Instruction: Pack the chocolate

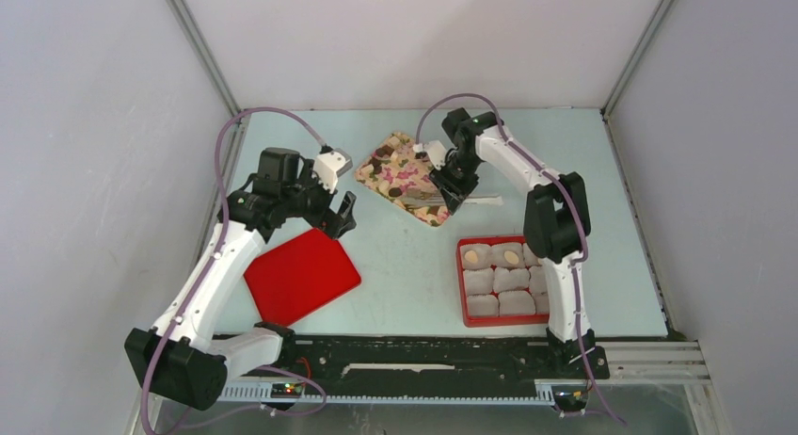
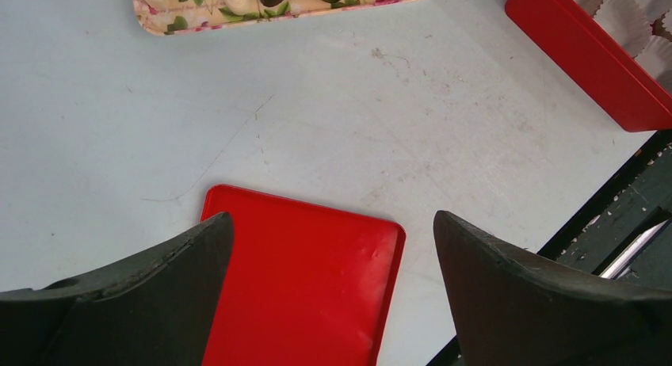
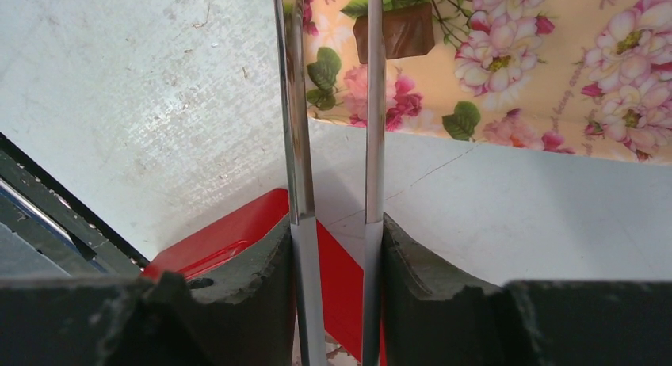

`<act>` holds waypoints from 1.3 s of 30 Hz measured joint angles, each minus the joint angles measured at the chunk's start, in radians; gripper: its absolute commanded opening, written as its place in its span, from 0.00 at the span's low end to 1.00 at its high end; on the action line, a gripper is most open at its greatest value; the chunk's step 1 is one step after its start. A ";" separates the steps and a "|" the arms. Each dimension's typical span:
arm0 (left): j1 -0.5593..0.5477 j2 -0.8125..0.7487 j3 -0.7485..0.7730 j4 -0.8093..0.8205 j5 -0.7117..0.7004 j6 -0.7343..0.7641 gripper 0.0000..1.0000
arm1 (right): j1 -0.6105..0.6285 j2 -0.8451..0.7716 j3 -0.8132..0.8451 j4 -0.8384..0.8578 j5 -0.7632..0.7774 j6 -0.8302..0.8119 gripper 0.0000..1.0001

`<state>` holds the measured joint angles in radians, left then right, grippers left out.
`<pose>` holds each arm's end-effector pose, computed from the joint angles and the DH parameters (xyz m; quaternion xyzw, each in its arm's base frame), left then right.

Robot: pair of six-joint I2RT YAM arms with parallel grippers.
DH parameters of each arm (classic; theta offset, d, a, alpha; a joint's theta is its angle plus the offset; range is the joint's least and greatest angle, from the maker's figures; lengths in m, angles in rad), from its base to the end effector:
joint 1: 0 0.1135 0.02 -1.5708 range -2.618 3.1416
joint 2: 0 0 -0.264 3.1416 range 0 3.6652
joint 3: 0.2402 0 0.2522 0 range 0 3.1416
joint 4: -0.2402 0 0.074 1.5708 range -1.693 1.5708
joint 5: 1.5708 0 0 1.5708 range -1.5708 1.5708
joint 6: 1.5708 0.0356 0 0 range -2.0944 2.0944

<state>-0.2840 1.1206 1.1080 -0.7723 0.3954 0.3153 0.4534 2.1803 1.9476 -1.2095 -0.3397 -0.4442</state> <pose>0.2135 -0.0766 0.3326 0.3392 0.8432 -0.1755 0.3782 0.3878 0.2021 0.2252 -0.4365 0.8815 0.1690 0.0626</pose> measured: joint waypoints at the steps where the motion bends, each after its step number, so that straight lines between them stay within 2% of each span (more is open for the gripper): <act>1: 0.000 0.000 0.000 0.000 0.000 0.000 1.00 | 0.000 -0.003 0.000 0.000 0.000 0.000 0.24; 7: 0.000 0.007 0.000 0.000 0.001 0.000 1.00 | -0.026 -0.124 -0.052 -0.007 -0.005 0.000 0.24; 11: 0.000 0.028 0.000 0.002 0.011 -0.001 1.00 | -0.079 -0.335 -0.159 -0.017 -0.016 -0.004 0.24; 17: 0.000 0.071 0.000 0.010 0.043 -0.010 1.00 | -0.160 -0.721 -0.473 -0.043 -0.003 -0.065 0.25; 21: 0.000 0.109 0.000 0.016 0.062 -0.019 1.00 | -0.210 -0.875 -0.658 -0.126 -0.001 -0.143 0.25; 28: 0.000 0.134 0.000 0.023 0.065 -0.027 1.00 | -0.239 -0.974 -0.838 -0.177 0.006 -0.220 0.27; 39: 0.000 0.120 0.000 0.023 0.060 -0.027 1.00 | -0.229 -0.914 -0.936 -0.114 0.053 -0.245 0.31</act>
<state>-0.2844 1.2407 1.1080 -0.7490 0.4557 0.2886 0.2249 1.2663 1.0119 -1.3235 -0.2863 -0.6891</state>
